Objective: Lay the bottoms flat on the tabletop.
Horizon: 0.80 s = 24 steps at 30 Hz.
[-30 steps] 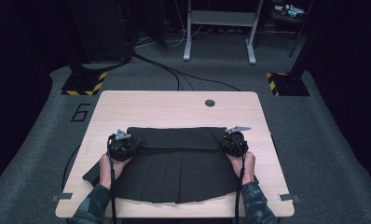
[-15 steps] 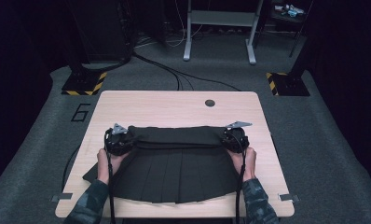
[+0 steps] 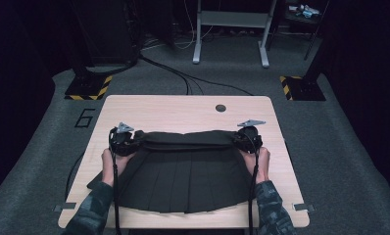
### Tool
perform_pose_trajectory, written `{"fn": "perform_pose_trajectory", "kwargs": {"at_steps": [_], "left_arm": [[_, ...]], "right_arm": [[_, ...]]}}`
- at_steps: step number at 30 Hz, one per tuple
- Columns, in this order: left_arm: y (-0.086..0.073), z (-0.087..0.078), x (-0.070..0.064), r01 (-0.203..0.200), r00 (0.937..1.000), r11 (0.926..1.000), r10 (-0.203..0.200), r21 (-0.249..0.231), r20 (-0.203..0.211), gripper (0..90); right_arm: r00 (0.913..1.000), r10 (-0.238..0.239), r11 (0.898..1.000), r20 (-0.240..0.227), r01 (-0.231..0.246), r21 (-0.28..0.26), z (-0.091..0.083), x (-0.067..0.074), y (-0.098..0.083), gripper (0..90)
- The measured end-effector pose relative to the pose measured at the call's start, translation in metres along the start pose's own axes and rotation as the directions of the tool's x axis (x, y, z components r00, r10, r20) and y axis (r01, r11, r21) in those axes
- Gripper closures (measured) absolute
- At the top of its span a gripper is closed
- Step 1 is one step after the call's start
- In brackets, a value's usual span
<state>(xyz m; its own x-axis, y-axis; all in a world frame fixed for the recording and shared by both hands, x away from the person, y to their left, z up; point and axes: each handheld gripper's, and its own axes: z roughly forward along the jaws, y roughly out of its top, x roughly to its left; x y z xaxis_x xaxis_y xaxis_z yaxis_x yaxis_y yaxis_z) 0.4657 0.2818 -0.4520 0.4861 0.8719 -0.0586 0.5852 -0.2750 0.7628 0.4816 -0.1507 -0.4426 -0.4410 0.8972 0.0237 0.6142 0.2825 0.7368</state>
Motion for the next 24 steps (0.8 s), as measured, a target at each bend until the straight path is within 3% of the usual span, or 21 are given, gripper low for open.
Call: {"fn": "perform_pose_trajectory", "kwargs": {"at_steps": [7, 13, 17, 20, 22, 24], "left_arm": [[0.013, 0.005, 0.005, 0.005, 1.0000, 1.0000, -0.005, -0.005, -0.007, 81.8], [0.034, 0.013, 0.015, 0.009, 0.9999, 0.9999, -0.009, 0.011, -0.014, 81.8], [0.053, 0.027, 0.025, 0.021, 0.9992, 0.9991, -0.020, 0.037, -0.035, 81.7], [0.066, 0.045, 0.032, 0.069, 0.9961, 0.9969, -0.067, 0.036, -0.057, 80.6], [0.074, 0.054, 0.037, 0.122, 0.9897, 0.9917, -0.119, 0.041, -0.080, 67.5], [0.079, 0.057, 0.039, 0.134, 0.9872, 0.9896, -0.128, 0.053, -0.095, 57.8]], "right_arm": [[0.9999, 0.010, 1.000, -0.001, -0.010, 0.006, 0.005, -0.007, 0.013, 84.2], [0.9997, 0.024, 1.000, 0.004, -0.024, 0.011, 0.014, -0.015, 0.034, 84.2], [0.9994, 0.034, 0.999, 0.012, -0.034, 0.031, 0.027, -0.021, 0.057, 84.1], [0.9991, 0.032, 0.997, 0.029, -0.034, 0.066, 0.043, -0.024, 0.075, 83.3], [0.9970, 0.061, 0.993, 0.047, -0.066, 0.097, 0.055, -0.026, 0.085, 79.4], [0.9947, 0.082, 0.990, 0.063, -0.088, 0.108, 0.061, -0.028, 0.090, 74.6]]}}
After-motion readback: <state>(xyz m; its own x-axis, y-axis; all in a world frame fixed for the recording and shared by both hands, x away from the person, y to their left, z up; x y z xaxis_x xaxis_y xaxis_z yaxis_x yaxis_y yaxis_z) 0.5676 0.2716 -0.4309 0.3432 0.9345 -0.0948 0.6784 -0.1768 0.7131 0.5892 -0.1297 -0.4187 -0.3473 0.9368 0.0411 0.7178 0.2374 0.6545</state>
